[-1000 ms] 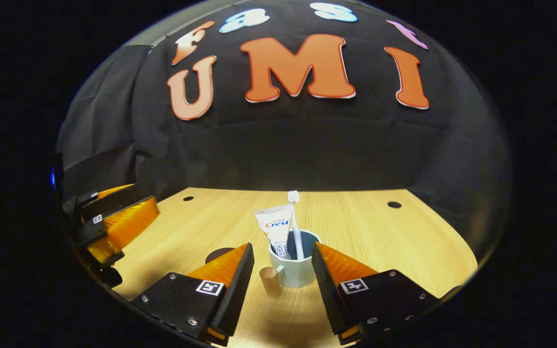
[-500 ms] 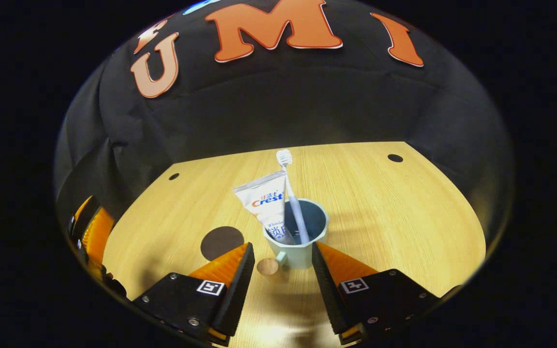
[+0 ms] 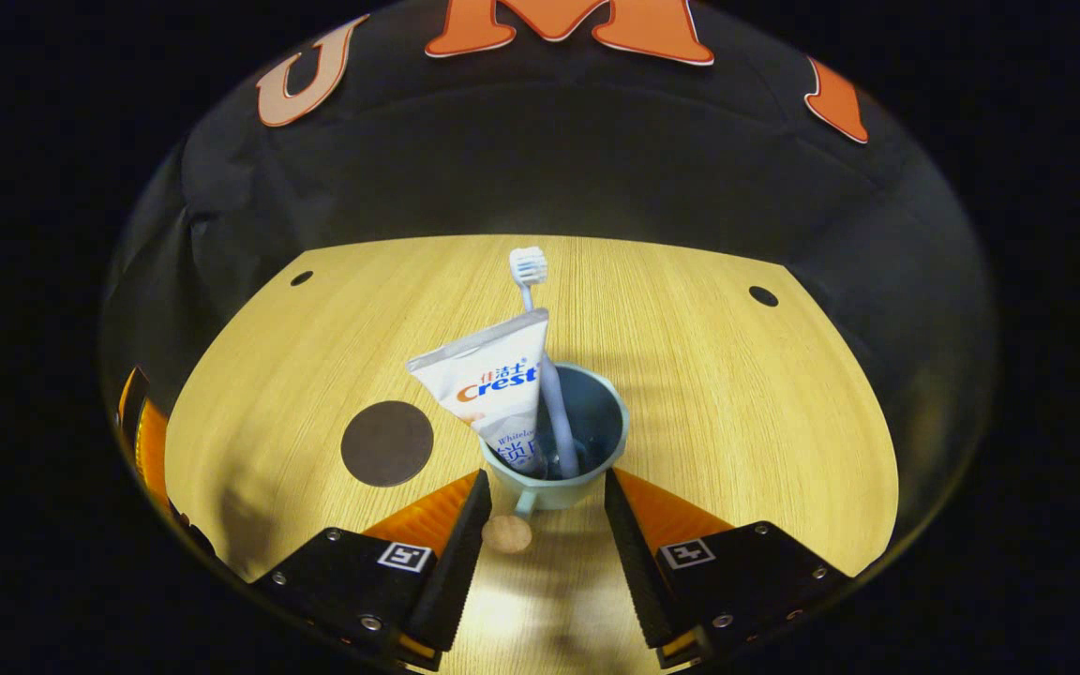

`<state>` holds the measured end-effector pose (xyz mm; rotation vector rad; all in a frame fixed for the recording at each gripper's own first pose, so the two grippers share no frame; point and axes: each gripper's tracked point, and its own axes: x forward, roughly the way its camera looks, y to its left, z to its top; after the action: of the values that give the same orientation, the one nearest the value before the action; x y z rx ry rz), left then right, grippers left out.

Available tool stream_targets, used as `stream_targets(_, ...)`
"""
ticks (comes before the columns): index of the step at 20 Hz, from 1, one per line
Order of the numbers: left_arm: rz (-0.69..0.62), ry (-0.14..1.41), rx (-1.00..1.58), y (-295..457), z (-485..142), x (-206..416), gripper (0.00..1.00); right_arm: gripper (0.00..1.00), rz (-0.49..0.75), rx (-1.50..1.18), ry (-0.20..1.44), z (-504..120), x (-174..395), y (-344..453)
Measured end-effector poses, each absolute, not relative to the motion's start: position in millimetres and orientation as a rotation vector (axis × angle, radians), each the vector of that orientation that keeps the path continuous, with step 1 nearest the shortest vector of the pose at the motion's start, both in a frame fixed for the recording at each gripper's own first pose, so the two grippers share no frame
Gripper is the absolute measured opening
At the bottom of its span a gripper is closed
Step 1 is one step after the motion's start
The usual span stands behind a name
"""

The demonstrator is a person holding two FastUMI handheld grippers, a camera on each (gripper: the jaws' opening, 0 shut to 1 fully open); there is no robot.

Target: Put the toothbrush and toothpaste on the desktop into the cup, then pick up the cup and place it on the coaster on the desktop.

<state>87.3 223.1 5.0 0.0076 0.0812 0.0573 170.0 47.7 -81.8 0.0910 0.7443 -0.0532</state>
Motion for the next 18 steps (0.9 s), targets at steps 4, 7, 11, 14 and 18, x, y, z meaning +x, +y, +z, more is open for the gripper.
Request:
stream_targets(4, 0.056, 0.103, -0.002, 226.4, -2.1, 84.0, 0.98, 0.66, -0.034, 0.098, 0.821, -94.4, 170.5, 47.7)
stream_targets(7, 0.049, 0.109, 0.016, 224.3, -3.2, 81.0, 0.98, 0.58, -0.018, 0.077, 0.887, -103.0, 167.3, 45.7)
stream_targets(11, 0.042, 0.117, 0.034, 221.2, -5.7, 77.9, 0.98, 0.47, -0.011, 0.062, 0.922, -105.5, 168.3, 46.0)
stream_targets(14, 0.039, 0.131, 0.035, 220.5, -9.4, 76.5, 0.98, 0.28, -0.010, 0.075, 0.957, -110.4, 168.7, 50.3)
stream_targets(18, 0.049, 0.150, 0.030, 223.9, -14.8, 73.3, 0.98, 0.26, -0.011, 0.086, 0.914, -107.5, 174.4, 49.5)
